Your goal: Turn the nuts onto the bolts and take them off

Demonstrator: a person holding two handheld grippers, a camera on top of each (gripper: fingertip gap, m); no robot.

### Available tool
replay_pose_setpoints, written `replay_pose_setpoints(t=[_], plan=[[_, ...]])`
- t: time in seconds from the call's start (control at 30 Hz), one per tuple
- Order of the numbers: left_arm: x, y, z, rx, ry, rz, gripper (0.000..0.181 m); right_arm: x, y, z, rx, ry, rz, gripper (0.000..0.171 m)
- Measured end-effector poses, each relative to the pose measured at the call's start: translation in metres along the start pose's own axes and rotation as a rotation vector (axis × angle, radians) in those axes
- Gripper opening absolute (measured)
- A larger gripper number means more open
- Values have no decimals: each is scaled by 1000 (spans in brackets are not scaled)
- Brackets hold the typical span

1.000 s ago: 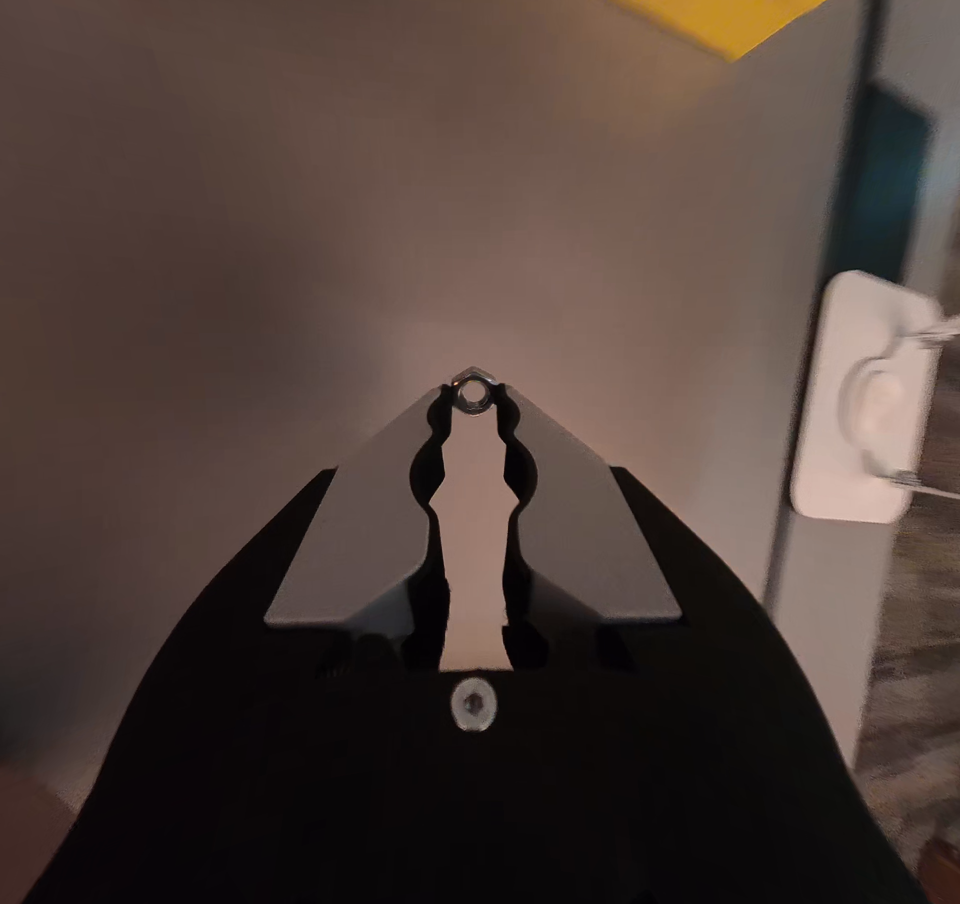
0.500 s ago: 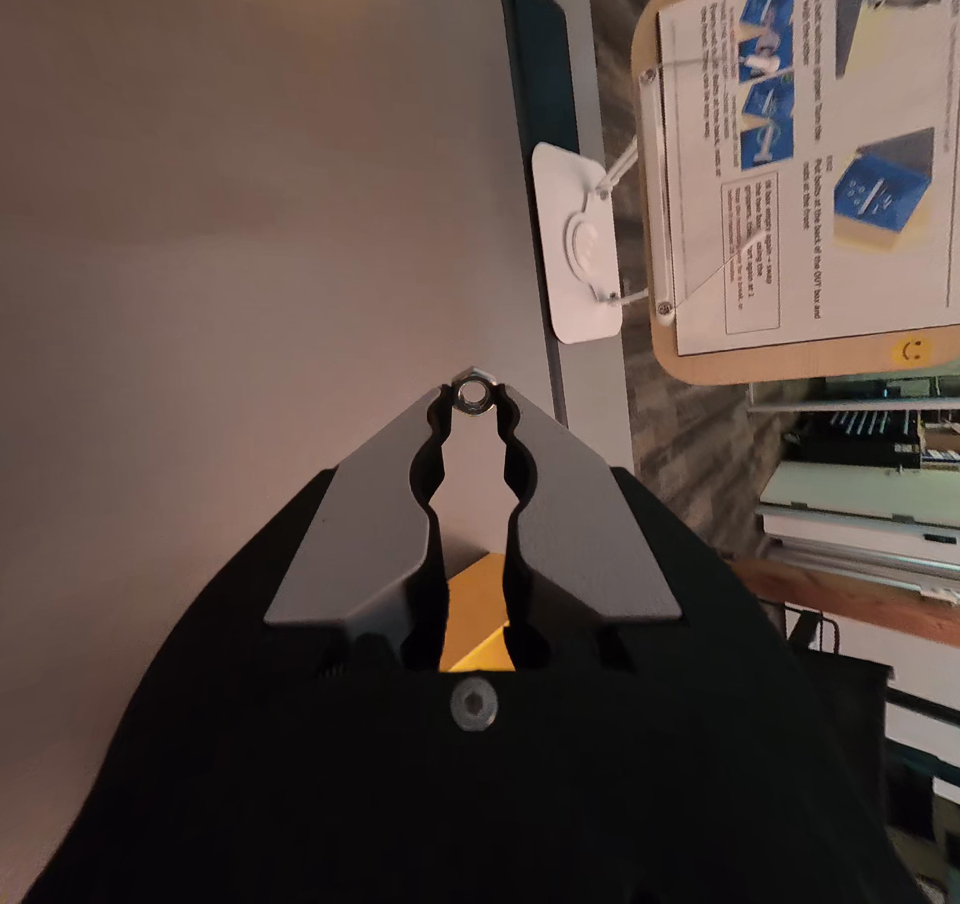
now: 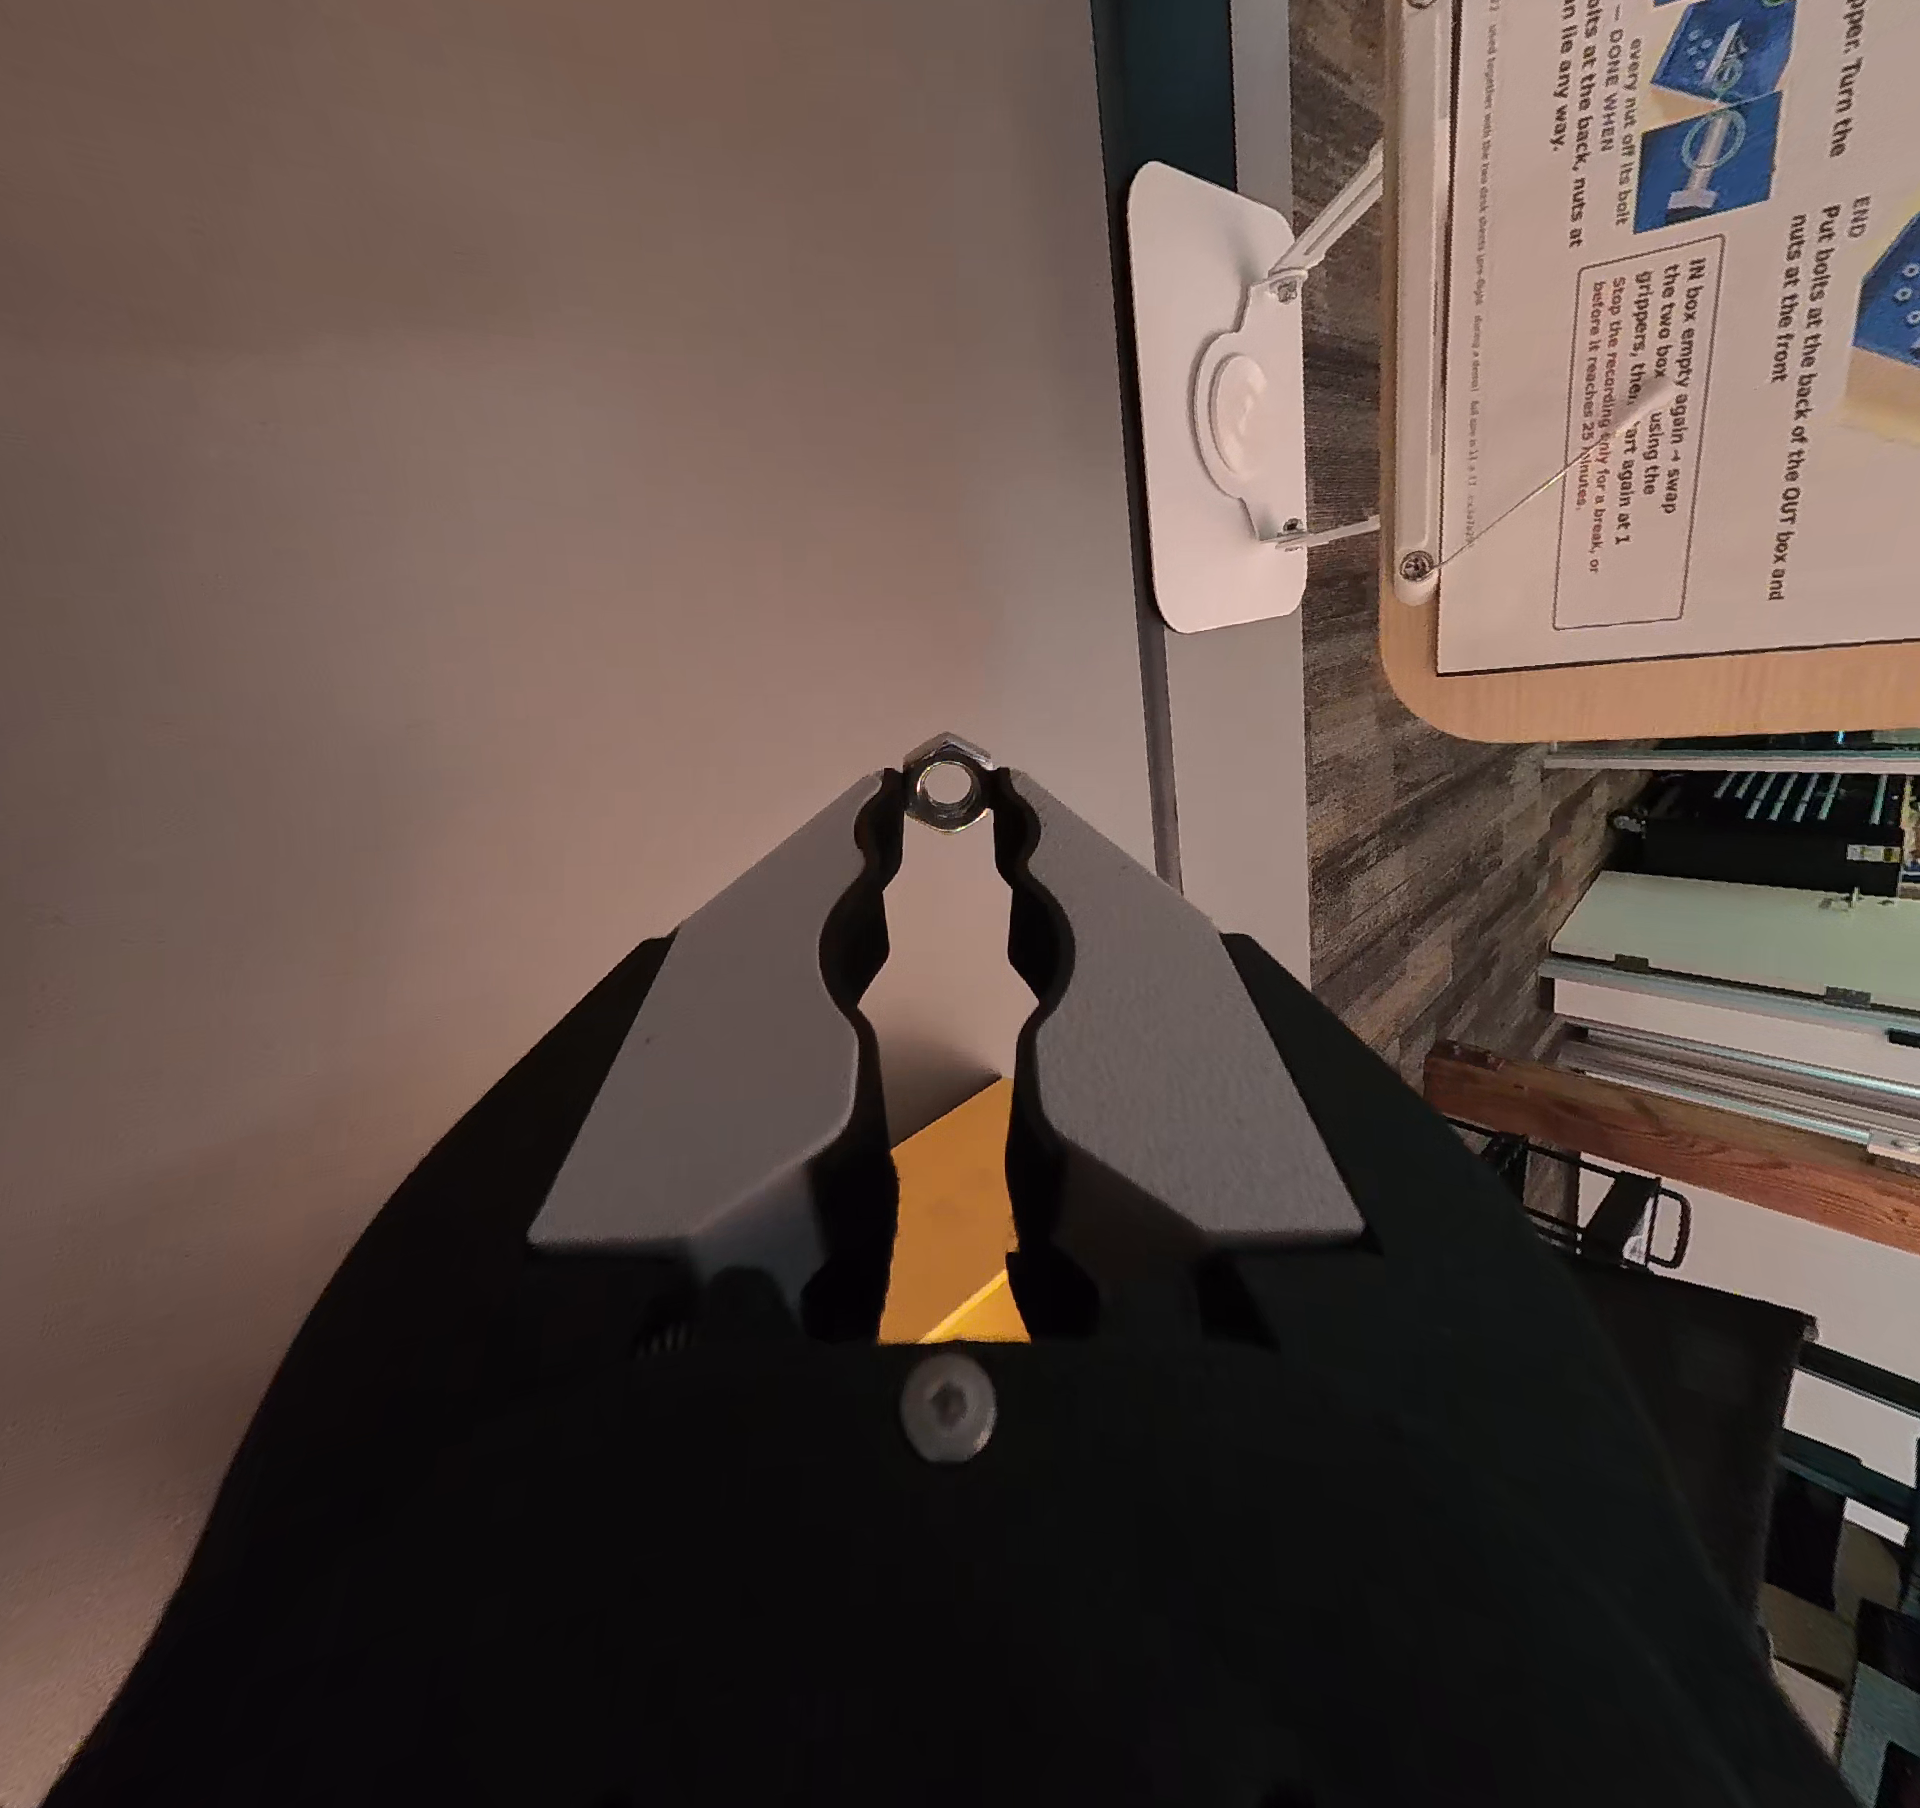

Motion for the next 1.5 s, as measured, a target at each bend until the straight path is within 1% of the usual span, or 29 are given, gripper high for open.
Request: replay_pose_setpoints(t=[0.73,1.07,1.2,1.33,1.47,1.5], plan=[[0,3,1,25,5,11,7,-2,-3,8,-31,35,0,17],[1,5,1,35,9,14,7,-6,-13,14,-123,78,57,17],[1,6,2,74,7,36,7,-6,-21,17,-199,72,99,17],[4,6,-2,184,-25,106,7,-1,-41,27,-338,48,238,17],[9,3,-12,326,-83,211,7,24,-76,46,-528,9,628,17],[11,2,-15,352,-99,235,7,33,-81,50,-543,-13,722,16]])
Point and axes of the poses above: each gripper's, where its closed fingertips meet, x back along the fingers, z out of its underside, y = z × x across the jaws, the point moved 8 cm from there along x, back along the fingers, and after that the axes turned 13 degrees about -y, right-handed, at the moved point
